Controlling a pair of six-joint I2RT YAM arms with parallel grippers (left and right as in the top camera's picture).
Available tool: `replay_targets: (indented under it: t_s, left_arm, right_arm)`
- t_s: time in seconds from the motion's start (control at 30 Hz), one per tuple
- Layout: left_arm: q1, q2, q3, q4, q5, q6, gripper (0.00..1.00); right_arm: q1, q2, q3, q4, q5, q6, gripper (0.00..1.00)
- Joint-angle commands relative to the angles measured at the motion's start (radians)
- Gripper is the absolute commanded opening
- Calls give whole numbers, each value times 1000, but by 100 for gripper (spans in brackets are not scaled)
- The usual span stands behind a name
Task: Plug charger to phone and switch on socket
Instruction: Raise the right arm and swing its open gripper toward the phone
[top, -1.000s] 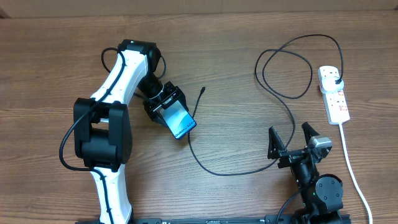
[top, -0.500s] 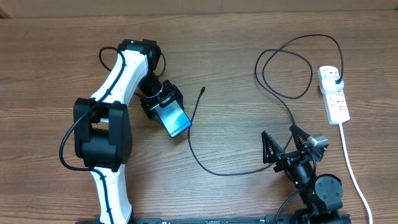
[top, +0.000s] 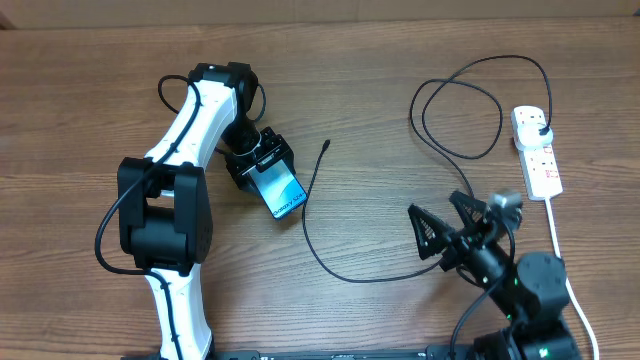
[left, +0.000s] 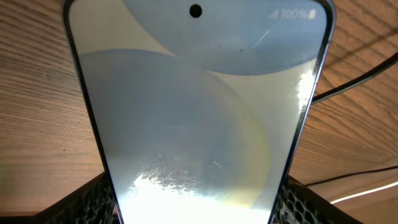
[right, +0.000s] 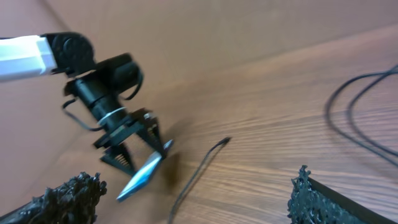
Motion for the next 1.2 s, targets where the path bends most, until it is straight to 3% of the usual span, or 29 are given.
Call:
replay_targets:
  t_s: [0.0,0.43,0.7,1.0,1.17]
  left_arm:
    - [6,4,61,0,2,-6,19]
    - [6,4,268,-75,5,-8,19]
    - [3,4,401,-110,74,-34,20]
    - [3,4,412,-114,87,-129,20]
    - [2,4,412,-117,123,-198,20]
  right_arm:
    - [-5,126,118,-36,-138,6,100]
    - [-3,515,452,-262,-418,6,100]
    - [-2,610,499,-221,-618,7,100]
    - [-2,632,498,-108,-607,82,100]
    - [53,687,495,-125,-378,158,98]
